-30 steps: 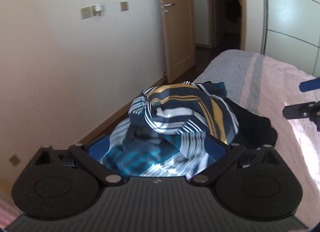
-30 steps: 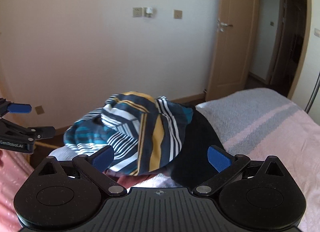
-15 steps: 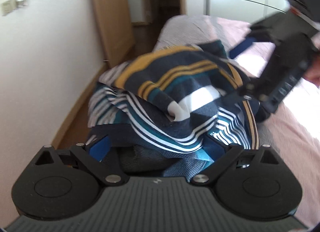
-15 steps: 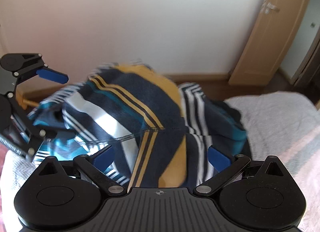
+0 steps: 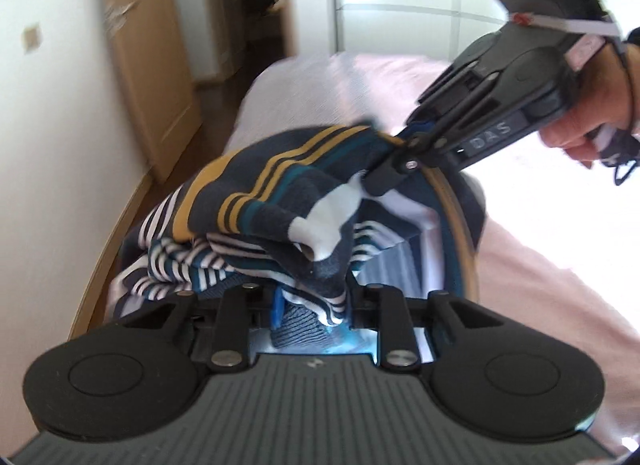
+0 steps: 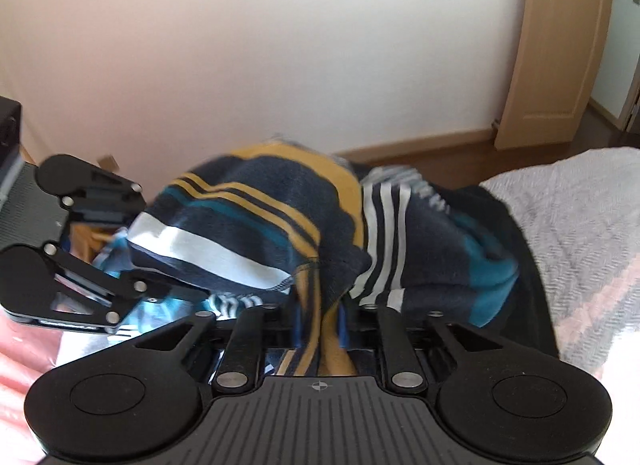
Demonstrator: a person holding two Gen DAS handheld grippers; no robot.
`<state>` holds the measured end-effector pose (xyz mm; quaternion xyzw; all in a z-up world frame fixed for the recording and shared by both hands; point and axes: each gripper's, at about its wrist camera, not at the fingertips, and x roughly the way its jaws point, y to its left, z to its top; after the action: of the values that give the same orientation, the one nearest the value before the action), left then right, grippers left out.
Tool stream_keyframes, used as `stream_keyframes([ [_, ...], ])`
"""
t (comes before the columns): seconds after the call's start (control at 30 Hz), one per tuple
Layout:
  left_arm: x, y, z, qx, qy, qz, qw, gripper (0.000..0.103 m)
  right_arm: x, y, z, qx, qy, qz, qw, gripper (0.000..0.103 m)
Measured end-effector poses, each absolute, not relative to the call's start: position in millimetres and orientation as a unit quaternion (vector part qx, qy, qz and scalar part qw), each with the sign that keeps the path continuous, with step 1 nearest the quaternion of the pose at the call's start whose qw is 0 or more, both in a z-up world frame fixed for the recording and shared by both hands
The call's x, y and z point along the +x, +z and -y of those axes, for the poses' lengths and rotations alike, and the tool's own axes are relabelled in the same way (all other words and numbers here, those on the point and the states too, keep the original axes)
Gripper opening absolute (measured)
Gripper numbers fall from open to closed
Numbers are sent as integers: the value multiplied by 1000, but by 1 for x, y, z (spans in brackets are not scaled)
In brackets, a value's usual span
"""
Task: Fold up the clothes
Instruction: 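Grasp the striped sweater with the left gripper while the right gripper grasps it too, then lift the striped sweater off the pile with both grippers and shake it out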
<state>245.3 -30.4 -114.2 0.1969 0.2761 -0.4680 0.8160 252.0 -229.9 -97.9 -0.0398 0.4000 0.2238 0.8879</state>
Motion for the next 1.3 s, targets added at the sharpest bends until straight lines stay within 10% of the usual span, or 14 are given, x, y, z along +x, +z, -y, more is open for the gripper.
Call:
stream_keyframes([
  [0.5,-98,-127,156,226,-673,-323,626,27,-150,-105,406,15,50,-523,851,9],
  [0.7,-107,-139,147,264,-615,-355,653,58,-223,-127,439,60,-16,-555,829,14],
  [0.77,-91,-145,145,280,-586,-357,672,70,-215,-132,442,83,-10,-537,839,77],
  [0.83,-55,-158,155,311,-557,-357,683,70,-211,-134,440,107,0,-511,853,97],
  [1.17,42,-232,158,522,-550,-297,581,66,-108,-238,370,82,-6,-584,808,96],
  [1.2,47,-240,159,534,-562,-301,556,44,-108,-247,374,95,-22,-593,800,91],
  [1.27,51,-242,159,526,-599,-310,518,11,-113,-255,388,143,-47,-596,789,22],
  [1.3,49,-238,159,525,-613,-304,506,4,-121,-252,398,167,-58,-588,789,22],
])
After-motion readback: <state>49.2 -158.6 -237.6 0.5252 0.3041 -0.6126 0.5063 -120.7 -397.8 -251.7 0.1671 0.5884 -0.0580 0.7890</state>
